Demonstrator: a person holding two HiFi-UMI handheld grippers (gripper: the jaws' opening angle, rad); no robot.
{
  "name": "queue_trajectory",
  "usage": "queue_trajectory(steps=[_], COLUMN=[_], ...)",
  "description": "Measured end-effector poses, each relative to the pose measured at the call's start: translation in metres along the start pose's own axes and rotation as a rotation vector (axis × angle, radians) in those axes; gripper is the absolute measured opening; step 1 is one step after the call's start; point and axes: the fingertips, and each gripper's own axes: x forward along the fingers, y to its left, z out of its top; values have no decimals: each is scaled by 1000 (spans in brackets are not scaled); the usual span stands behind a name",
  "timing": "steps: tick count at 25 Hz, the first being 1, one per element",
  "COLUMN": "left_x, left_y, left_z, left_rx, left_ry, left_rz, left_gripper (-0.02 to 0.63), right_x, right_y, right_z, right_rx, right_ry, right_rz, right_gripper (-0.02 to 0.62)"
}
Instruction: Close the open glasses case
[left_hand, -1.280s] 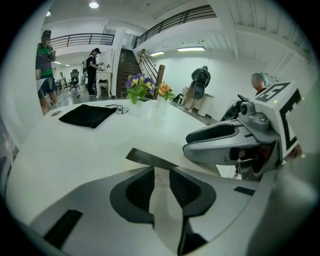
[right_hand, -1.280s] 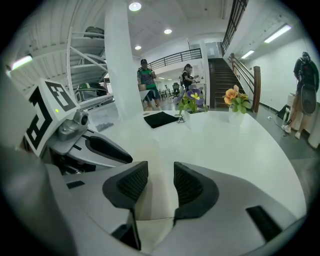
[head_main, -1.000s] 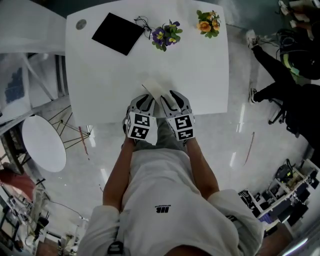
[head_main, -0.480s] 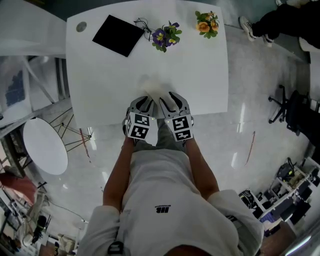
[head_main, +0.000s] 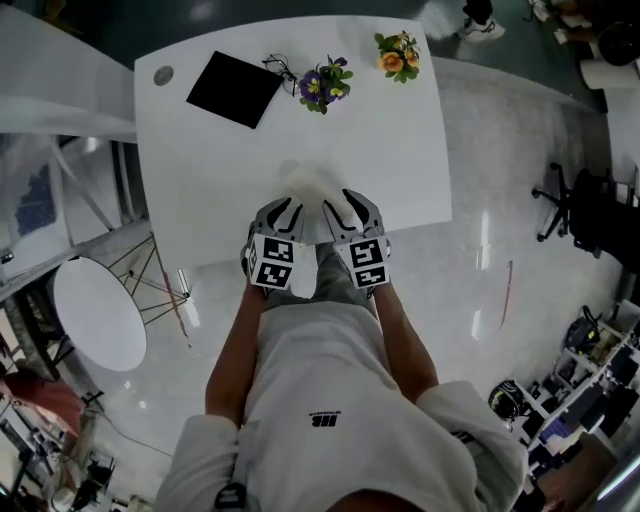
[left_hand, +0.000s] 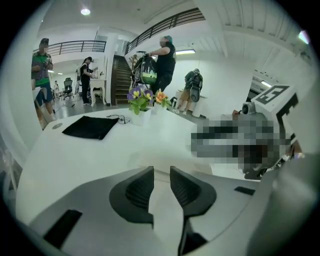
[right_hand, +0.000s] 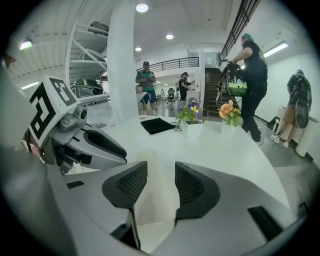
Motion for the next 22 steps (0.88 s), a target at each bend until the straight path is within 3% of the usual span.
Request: queue_trajectory(steps=[12,22], left_x=[-100,-166], left_y=[27,37], left_z=[76,97], left_rx=[152,192], left_ry=[-278,-379], left_rz=[30,39], left_gripper=[138,138], right_x=[-77,-124], right_y=[13,40], right_z=[79,105], right_rx=[-8,-8], right_ry=[-195,-249], right_rz=[-197,-270], right_gripper=[170,169])
